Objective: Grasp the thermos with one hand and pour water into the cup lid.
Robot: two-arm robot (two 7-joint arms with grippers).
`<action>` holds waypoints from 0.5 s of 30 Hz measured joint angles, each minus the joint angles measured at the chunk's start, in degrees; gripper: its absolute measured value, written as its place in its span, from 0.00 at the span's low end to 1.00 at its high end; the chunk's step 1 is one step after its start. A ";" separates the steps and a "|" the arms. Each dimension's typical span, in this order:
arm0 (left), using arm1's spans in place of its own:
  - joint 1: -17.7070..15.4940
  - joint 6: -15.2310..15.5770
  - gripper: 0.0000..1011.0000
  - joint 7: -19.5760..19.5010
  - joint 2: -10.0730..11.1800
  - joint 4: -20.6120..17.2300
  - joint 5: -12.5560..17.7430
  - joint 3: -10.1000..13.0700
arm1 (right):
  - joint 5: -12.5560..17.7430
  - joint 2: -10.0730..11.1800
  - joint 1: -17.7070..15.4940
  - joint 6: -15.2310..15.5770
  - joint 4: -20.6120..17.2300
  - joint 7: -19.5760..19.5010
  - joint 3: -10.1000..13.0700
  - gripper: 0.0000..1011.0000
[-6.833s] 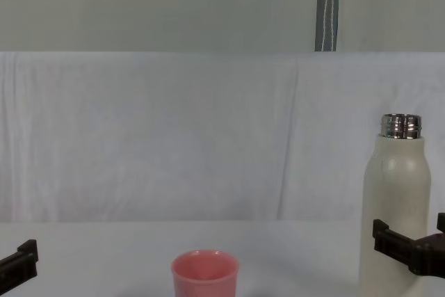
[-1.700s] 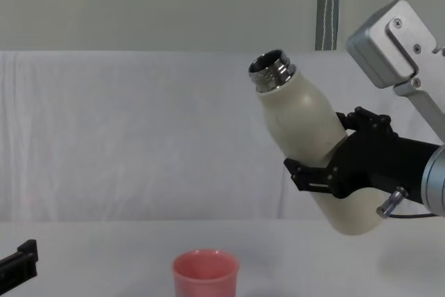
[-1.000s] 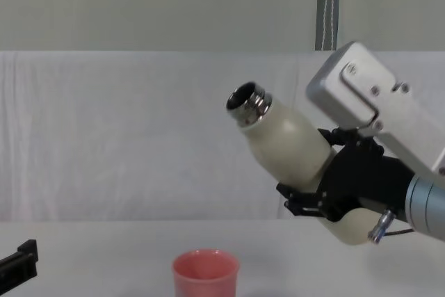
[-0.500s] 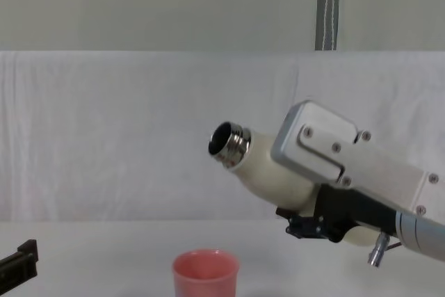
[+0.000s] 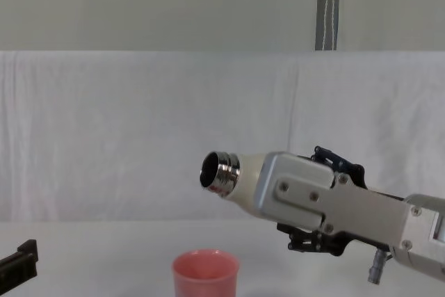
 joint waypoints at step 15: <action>0.00 0.00 0.99 0.00 0.00 0.00 0.00 0.00 | -5.12 1.13 0.31 0.33 0.25 -0.91 -2.21 0.94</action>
